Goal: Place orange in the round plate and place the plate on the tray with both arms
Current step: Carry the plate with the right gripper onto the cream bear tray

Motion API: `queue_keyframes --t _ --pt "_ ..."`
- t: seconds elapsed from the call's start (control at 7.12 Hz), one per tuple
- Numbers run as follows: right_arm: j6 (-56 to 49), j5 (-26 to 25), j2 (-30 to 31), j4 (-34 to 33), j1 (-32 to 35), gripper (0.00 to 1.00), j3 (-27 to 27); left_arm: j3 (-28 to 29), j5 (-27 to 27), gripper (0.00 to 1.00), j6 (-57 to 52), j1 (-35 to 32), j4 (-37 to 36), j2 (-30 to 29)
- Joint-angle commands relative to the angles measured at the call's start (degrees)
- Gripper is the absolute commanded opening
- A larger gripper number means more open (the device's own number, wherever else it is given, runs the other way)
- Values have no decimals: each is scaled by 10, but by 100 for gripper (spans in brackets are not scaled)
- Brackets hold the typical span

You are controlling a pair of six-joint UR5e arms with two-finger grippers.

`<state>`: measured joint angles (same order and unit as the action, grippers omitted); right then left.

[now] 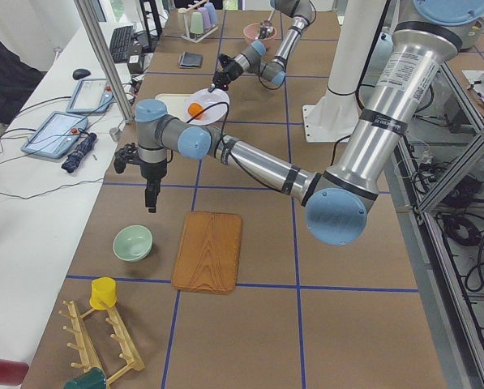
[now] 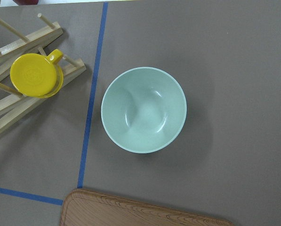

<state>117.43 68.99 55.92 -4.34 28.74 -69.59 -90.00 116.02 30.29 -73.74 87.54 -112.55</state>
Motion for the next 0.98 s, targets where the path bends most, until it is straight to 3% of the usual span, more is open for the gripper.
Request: queue_keyframes --t 0.0,0.28,0.84 --pt "51 -9 -54 -67 46 0 54 4 -1 99 -1 0 0 -2" --pt "75 -6 -69 -73 57 0 123 6 -1 99 -1 1 0 -5" --pt "75 2 -98 -78 55 0 163 6 -2 99 -1 1 0 -4"
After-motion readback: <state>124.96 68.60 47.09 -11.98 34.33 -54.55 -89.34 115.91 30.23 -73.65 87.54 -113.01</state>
